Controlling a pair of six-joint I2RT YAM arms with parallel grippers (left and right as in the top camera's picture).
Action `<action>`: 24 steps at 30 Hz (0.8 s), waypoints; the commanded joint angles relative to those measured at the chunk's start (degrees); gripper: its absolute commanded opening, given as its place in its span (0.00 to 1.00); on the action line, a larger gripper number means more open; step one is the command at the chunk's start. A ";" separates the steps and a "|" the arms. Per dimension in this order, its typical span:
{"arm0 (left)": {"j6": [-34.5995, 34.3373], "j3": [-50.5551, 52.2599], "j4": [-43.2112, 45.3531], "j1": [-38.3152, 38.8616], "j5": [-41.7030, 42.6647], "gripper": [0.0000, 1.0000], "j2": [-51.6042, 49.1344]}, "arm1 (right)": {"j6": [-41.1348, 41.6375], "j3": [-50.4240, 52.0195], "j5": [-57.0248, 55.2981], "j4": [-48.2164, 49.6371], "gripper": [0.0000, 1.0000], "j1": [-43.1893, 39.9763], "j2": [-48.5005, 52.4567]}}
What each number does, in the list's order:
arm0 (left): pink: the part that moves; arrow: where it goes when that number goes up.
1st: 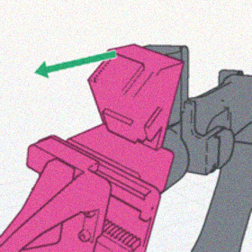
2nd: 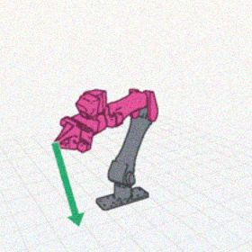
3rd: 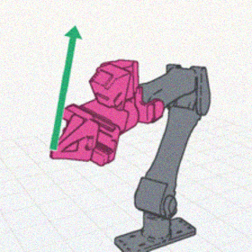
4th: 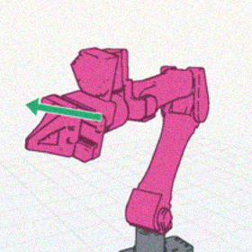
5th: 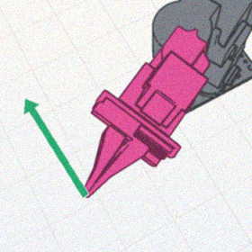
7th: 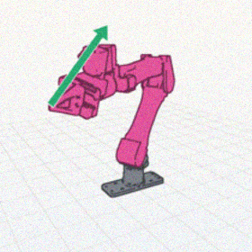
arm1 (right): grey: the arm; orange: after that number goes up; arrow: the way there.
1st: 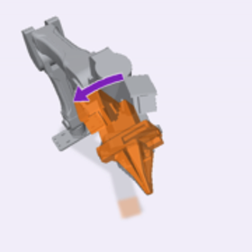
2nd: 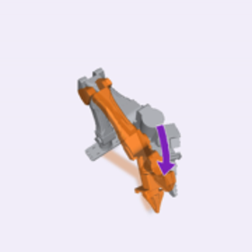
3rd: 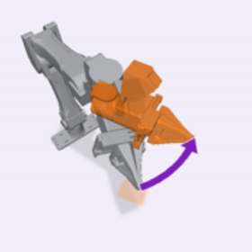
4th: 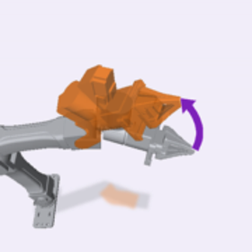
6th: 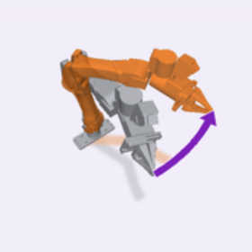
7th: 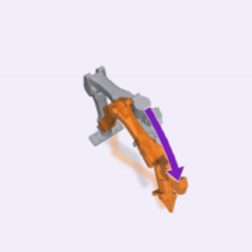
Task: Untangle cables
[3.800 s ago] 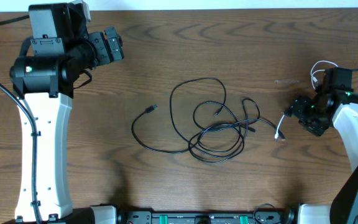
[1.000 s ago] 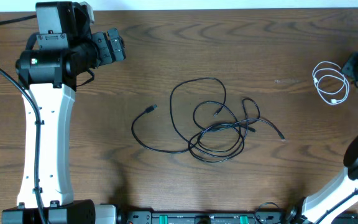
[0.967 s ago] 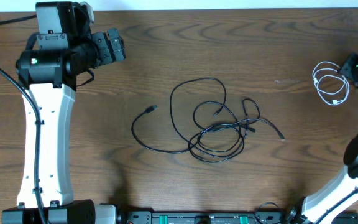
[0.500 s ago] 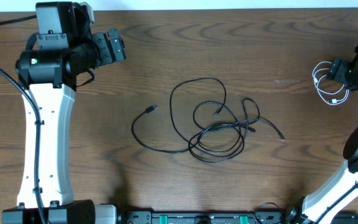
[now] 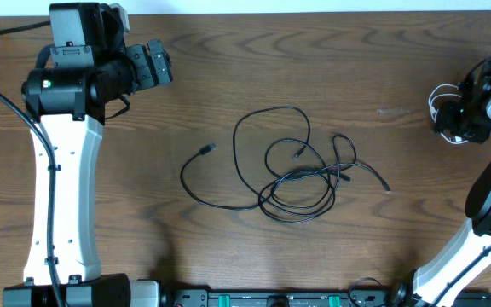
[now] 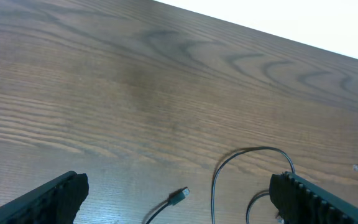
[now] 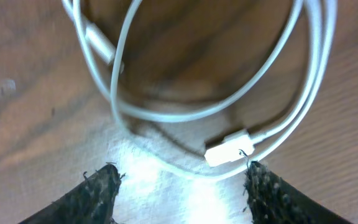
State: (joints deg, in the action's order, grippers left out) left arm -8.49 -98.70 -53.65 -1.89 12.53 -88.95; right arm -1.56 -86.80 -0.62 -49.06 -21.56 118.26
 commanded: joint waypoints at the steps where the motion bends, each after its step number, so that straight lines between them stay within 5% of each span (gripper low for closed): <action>1: 1.18 0.02 -0.11 -0.28 -0.35 0.98 -0.55 | 1.31 -0.39 -0.28 -0.68 0.58 0.76 0.66; 11: 1.20 0.02 -0.33 -0.28 -0.35 0.98 -0.55 | 1.29 2.27 -3.54 9.66 0.54 1.90 3.78; 24: 1.18 0.02 -0.33 -0.28 -0.33 0.98 -0.55 | 2.05 2.27 -4.00 30.08 0.36 1.79 14.56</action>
State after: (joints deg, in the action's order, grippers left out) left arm -8.49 -98.70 -53.78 -1.89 12.53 -88.95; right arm -0.03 -85.60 -3.97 -21.76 -19.90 125.38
